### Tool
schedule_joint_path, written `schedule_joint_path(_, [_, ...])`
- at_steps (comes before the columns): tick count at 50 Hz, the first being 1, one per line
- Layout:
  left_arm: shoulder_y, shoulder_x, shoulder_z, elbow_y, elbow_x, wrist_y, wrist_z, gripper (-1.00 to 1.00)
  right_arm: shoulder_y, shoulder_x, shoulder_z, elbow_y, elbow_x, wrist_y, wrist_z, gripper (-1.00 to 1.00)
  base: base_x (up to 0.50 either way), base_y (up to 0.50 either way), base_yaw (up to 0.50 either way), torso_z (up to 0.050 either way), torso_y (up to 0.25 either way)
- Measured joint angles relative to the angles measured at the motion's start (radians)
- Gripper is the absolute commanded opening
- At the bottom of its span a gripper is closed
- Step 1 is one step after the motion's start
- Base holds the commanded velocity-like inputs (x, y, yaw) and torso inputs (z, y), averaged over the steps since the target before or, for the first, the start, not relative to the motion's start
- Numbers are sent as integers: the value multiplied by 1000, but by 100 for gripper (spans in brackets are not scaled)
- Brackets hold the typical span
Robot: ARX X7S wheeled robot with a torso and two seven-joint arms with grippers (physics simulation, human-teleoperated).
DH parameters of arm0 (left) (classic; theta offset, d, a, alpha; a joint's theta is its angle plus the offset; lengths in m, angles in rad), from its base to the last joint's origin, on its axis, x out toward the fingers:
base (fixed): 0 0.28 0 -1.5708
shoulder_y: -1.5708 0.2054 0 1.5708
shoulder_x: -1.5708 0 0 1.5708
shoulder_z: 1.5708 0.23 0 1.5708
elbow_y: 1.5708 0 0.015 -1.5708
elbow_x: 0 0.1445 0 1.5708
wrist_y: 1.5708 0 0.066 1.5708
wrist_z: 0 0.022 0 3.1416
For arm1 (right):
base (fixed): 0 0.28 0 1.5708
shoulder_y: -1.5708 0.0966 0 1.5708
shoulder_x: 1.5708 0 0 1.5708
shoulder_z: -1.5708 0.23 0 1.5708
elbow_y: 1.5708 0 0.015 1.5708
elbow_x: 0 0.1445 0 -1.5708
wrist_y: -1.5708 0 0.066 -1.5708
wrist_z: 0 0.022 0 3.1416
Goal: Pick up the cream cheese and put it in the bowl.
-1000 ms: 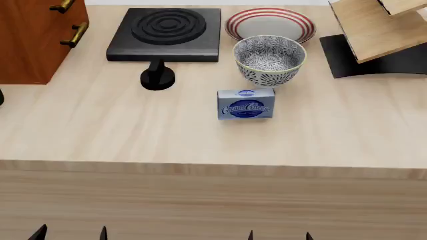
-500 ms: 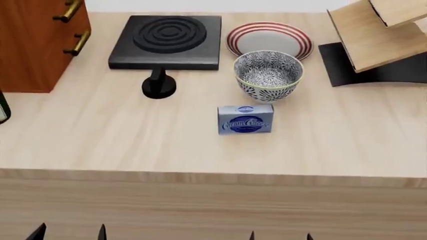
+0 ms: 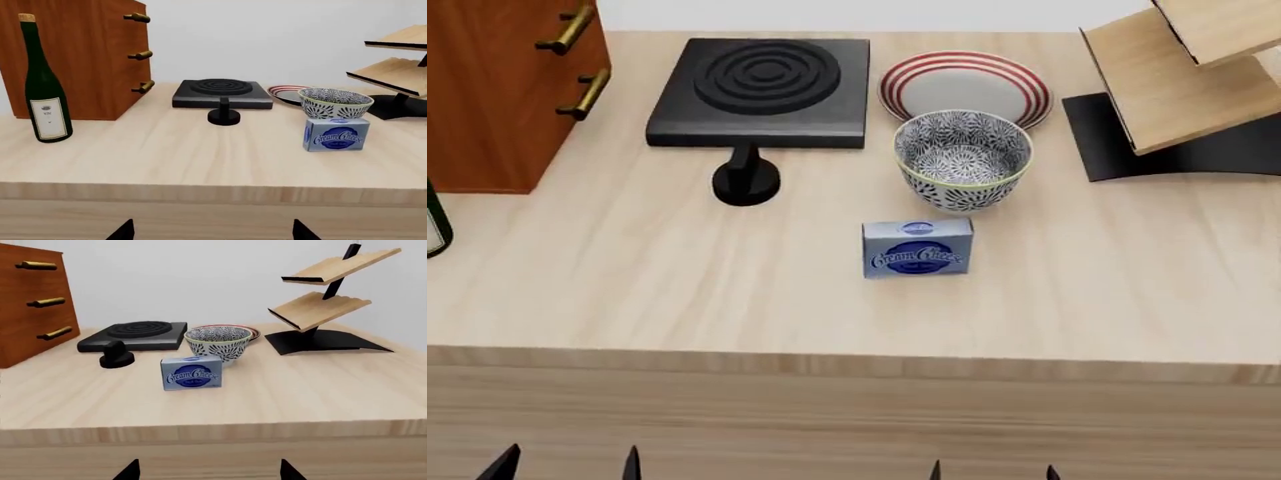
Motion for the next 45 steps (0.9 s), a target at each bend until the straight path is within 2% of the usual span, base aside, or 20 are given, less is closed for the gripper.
schedule_joint_path(11, [-1,-17,13,5,-19,-11,-8,100,-2,16,-12,-26,21,19,11,100,0,0,0,47,0])
schedule_joint_path(19, [2,-29,9,11,-36,-9,-18,100,-1,22,-21,-38,41,34,15,100,0,-171,0,0,0])
schedule_joint_path(30, [-49,-72,10,133,-119,-145,-4,100,22,84,-38,-168,107,134,-8,100,0,5,0,0,0])
schedule_joint_path(45, [-71,-95,19,153,-143,-173,-12,100,26,110,-52,-210,114,146,12,100,54,0,0,0,0])
